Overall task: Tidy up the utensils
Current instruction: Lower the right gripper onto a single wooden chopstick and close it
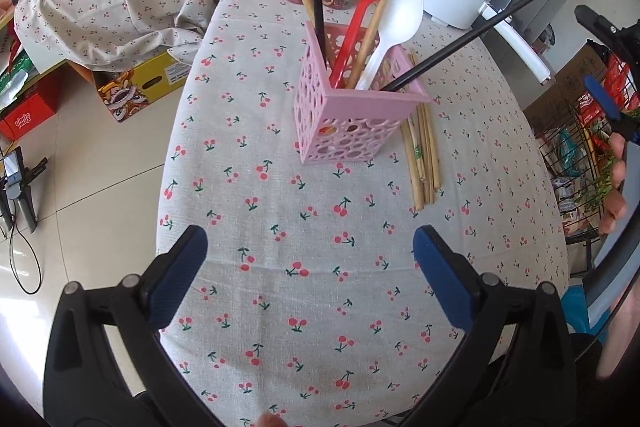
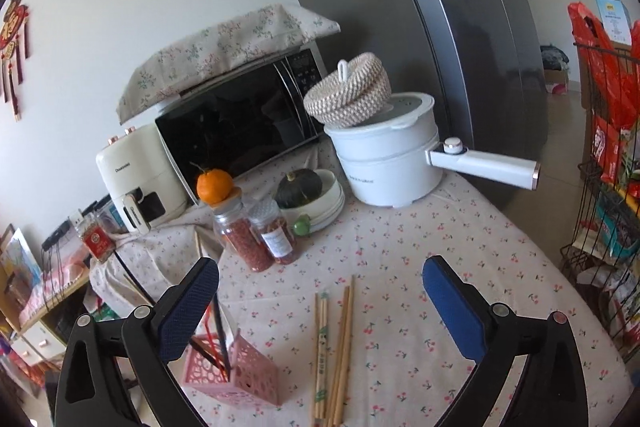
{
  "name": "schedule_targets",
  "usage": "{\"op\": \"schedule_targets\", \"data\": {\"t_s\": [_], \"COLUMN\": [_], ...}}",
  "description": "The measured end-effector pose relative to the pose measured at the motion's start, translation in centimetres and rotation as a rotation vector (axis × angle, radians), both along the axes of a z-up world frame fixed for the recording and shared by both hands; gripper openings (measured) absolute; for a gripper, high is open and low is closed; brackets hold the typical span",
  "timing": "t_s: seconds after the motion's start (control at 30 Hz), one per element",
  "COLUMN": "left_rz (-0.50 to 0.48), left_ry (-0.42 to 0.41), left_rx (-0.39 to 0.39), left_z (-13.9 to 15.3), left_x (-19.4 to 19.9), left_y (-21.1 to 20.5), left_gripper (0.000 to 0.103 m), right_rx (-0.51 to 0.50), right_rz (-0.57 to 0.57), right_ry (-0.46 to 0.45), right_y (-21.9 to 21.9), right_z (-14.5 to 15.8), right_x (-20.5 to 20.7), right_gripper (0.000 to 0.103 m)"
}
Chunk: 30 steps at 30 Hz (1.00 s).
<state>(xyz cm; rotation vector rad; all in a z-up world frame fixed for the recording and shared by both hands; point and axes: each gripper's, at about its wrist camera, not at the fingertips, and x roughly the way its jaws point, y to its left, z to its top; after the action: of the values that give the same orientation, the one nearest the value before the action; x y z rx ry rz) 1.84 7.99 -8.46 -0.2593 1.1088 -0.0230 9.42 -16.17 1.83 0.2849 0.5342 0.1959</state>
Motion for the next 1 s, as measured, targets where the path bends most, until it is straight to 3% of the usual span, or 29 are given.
{"op": "schedule_targets", "data": {"t_s": [0.2,0.43,0.53,0.73,1.0], "left_rz": [0.021,0.043,0.033,0.026,0.021], "left_ry": [0.016,0.028,0.035,0.052,0.063], "left_rx": [-0.009,0.014,0.016,0.020,0.025], "left_z": [-1.1,-1.6,-1.8,-2.4,-2.7], "left_x": [0.6,1.1,1.2,1.4,1.4], "left_y": [-0.3,-0.2,-0.4,-0.6,-0.8], "left_gripper": [0.102,0.102,0.102,0.102,0.102], "right_rx": [-0.058,-0.254,-0.277,-0.274,-0.343], "right_rz": [0.074,0.154,0.151,0.102,0.066], "right_ry": [0.278,0.485,0.554,0.596,0.601], "right_y": [0.2,3.5,3.9,3.3,3.5], "right_z": [-6.0,-12.6,-14.9,-16.8,-17.6], "right_x": [4.5,7.7,8.9,10.4,11.2], "right_gripper": [0.103,0.103,0.103,0.103,0.103]}}
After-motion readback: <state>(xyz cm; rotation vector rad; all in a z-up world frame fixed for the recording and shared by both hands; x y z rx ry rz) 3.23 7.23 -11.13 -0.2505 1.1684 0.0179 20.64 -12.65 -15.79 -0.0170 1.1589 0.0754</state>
